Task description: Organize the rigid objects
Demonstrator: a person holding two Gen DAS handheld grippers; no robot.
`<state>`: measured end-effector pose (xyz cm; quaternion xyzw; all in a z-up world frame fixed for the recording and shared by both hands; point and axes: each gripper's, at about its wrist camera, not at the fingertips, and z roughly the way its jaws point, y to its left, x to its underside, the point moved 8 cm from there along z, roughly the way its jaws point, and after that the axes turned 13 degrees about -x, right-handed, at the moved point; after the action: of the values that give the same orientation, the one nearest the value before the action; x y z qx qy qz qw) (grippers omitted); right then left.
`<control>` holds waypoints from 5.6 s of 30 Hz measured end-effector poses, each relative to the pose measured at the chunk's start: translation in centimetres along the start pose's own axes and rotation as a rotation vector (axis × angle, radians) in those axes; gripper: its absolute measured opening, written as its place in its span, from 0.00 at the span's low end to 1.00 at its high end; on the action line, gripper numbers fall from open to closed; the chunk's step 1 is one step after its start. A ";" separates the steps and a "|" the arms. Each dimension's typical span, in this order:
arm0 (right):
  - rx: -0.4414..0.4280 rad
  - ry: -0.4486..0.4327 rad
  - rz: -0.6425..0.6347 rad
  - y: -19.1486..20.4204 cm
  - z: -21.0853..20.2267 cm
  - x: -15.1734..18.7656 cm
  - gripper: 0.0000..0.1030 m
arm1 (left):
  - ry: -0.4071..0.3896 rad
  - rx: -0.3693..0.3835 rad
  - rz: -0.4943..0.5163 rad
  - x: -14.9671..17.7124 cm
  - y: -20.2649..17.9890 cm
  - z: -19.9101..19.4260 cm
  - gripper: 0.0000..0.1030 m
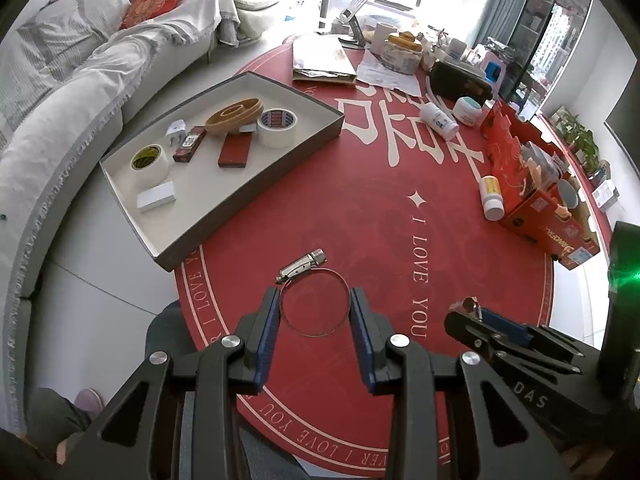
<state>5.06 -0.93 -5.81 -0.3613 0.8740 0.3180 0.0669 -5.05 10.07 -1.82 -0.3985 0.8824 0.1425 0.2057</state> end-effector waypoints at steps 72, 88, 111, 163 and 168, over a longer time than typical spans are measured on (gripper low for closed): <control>-0.159 -0.300 -0.126 9.1 -10.5 -13.7 0.41 | -0.289 -0.118 -0.184 -15.5 9.1 -13.6 0.36; -0.132 -0.168 -0.302 17.6 -2.0 -23.3 0.41 | -0.092 -0.294 -0.287 -17.8 14.0 0.5 0.36; -0.044 0.162 -0.289 14.6 15.1 -20.7 0.41 | 0.132 -0.296 -0.291 -15.5 14.0 13.7 0.36; 0.013 0.183 -0.238 -1.1 12.0 -14.5 0.43 | 0.122 -0.072 0.017 -7.8 2.2 9.8 1.00; 0.077 0.179 -0.381 0.5 9.9 -11.5 0.99 | 0.136 -0.068 0.040 -6.3 1.6 9.4 1.00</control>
<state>11.99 12.13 -9.38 -0.5442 0.8036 0.2327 0.0617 -0.18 19.10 -6.86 -0.3964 0.8967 0.1492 0.1288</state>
